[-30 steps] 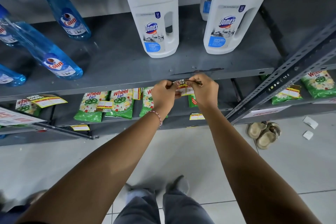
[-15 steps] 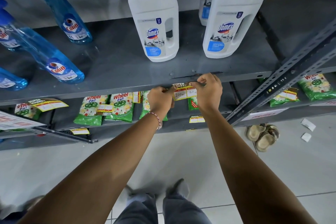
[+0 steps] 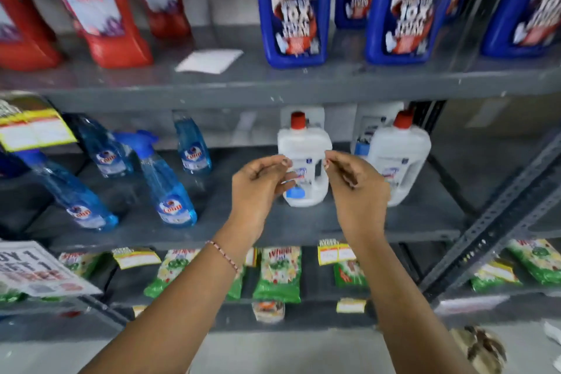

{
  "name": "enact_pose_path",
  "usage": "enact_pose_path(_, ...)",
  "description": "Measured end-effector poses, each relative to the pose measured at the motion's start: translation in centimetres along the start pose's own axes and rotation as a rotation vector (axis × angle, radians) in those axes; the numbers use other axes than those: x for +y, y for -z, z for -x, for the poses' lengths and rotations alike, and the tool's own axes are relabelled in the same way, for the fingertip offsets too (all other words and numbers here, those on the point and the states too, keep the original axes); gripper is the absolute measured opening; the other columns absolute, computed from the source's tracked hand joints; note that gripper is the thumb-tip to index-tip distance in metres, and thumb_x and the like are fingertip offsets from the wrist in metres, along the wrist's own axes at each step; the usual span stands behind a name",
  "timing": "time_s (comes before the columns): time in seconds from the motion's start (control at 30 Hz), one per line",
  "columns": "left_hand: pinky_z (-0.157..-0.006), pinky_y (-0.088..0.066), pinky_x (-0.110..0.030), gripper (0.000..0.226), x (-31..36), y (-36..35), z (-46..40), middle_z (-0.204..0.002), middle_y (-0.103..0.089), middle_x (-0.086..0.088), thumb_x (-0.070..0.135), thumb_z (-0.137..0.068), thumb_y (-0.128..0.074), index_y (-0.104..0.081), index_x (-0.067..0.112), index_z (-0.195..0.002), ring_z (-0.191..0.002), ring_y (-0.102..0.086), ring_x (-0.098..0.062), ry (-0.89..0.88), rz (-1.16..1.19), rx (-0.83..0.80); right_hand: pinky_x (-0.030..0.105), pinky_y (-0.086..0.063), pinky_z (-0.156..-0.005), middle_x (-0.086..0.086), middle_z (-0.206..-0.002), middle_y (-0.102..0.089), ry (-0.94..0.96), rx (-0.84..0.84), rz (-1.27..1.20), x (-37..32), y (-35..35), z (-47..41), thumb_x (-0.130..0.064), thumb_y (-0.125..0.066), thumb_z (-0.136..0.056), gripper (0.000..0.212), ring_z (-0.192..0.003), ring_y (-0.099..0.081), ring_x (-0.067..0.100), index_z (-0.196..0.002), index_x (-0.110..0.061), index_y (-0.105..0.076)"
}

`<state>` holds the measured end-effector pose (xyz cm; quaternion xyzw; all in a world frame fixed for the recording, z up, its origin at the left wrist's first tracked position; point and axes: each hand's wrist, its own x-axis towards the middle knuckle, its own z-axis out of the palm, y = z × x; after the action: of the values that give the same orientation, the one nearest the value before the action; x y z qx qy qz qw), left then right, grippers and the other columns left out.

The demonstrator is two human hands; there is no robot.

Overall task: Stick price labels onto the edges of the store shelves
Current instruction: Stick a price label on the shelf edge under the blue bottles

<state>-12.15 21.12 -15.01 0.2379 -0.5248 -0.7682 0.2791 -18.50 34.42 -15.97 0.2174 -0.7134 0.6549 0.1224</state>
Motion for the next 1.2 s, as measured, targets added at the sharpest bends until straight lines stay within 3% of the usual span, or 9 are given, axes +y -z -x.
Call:
enact_pose_path(0.17,-0.072,-0.06,-0.03,0.013,8.0,0.1,0.4,-0.082,-0.073,-0.01,0.001,-0.083,-0.071,-0.065,0.001,-0.095,-0.074,-0.072,-0.02,-0.189,0.168,-0.054,0.014,-0.053,-0.084,-0.008,-0.096,-0.075,0.149,0.011,-0.13,-7.5,-1.9,-2.3,-0.01,-0.07,-0.088,0.017,-0.09,-0.07,-0.001,-0.101,-0.021,-0.074)
enact_pose_path(0.4,-0.061,-0.063,-0.033,0.024,12.1,1.9,1.0,-0.084,-0.071,-0.021,0.016,-0.092,-0.063,-0.064,-0.007,-0.1,-0.066,-0.068,-0.031,-0.019,0.007,-0.049,0.014,-0.051,-0.084,-0.001,-0.095,-0.075,0.523,-0.088,0.025,-13.6,-5.6,-4.2,-0.003,-0.071,-0.086,0.015,-0.091,-0.067,0.005,-0.099,-0.01,-0.075)
enact_pose_path(0.5,-0.058,-0.063,-0.034,0.021,14.1,2.7,1.5,-0.073,-0.072,-0.021,0.012,-0.092,-0.061,-0.069,-0.007,-0.09,-0.059,-0.068,-0.029,-0.067,-0.17,-0.046,0.03,-0.053,-0.09,0.01,-0.1,-0.076,0.59,-0.253,0.211,-15.2,-8.2,-6.0,-0.001,-0.066,-0.087,0.018,-0.096,-0.069,0.021,-0.102,-0.006,-0.074)
enact_pose_path(0.6,-0.062,-0.06,-0.032,0.022,16.2,3.7,1.1,-0.065,-0.073,-0.01,0.014,-0.089,-0.062,-0.073,0.001,-0.075,-0.056,-0.069,-0.021,-0.336,-0.356,0.051,0.04,-0.051,-0.092,0.015,-0.109,-0.073,0.515,-0.472,0.407,-16.9,-10.2,-7.2,-0.005,-0.056,-0.091,0.023,-0.103,-0.066,0.032,-0.107,-0.008,-0.072)
enact_pose_path(0.7,-0.073,-0.054,-0.026,0.017,18.2,4.5,-0.8,-0.081,-0.076,0.001,0.016,-0.089,-0.058,-0.074,0.016,-0.083,-0.076,-0.07,-0.016,-0.68,-0.72,0.16,0.042,-0.054,-0.08,0.017,-0.105,-0.072,0.451,-0.594,0.578,-17.8,-11.6,-7.9,-0.008,-0.048,-0.091,0.026,-0.095,-0.066,0.036,-0.107,-0.015,-0.068)
enact_pose_path(0.87,-0.104,-0.038,-0.025,0.047,20.3,5.7,-3.3,-0.13,-0.065,-0.013,-0.005,-0.083,-0.046,-0.063,0.007,-0.125,-0.121,-0.058,-0.027,-0.641,-1.221,-0.039,0.039,-0.045,-0.077,0.018,-0.12,-0.066,0.382,-0.666,0.83,-17.6,-12.9,-7.8,-0.041,-0.033,-0.1,0.041,-0.105,-0.061,0.038,-0.121,-0.02,-0.061)
enact_pose_path(1.0,-0.097,-0.039,-0.021,0.05,21.1,6.9,-3.0,-0.126,-0.067,-0.01,-0.008,-0.08,-0.044,-0.068,0.01,-0.12,-0.118,-0.059,-0.024,-0.631,-1.299,-0.134,0.037,-0.051,-0.067,0.008,-0.093,-0.073,0.384,-0.704,0.642,-17.3,-11.7,-7.7,-0.056,-0.061,-0.084,0.037,-0.086,-0.065,0.026,-0.11,-0.032,-0.07)
enact_pose_path(1.1,-0.092,-0.039,-0.017,0.055,21.5,8.1,-2.2,-0.12,-0.071,-0.006,-0.012,-0.076,-0.045,-0.07,0.014,-0.118,-0.113,-0.061,-0.021,-0.665,-1.311,-0.194,0.04,-0.055,-0.073,0.005,-0.088,-0.076,0.483,-0.605,0.639,-16.7,-11.1,-7.2,-0.041,-0.073,-0.081,0.026,-0.082,-0.065,0.025,-0.104,-0.028,-0.074)
enact_pose_path(1.2,-0.089,-0.049,-0.023,0.042,21.4,9.0,-1.4,-0.109,-0.075,0.001,-0.002,-0.077,-0.064,-0.073,0.02,-0.112,-0.101,-0.067,-0.014,-0.745,-1.271,-0.254,0.041,-0.054,-0.066,0.007,-0.075,-0.074,0.461,-0.513,0.38,-16.5,-10.2,-6.7,-0.024,-0.071,-0.086,0.007,-0.069,-0.063,0.022,-0.087,-0.021,-0.076)
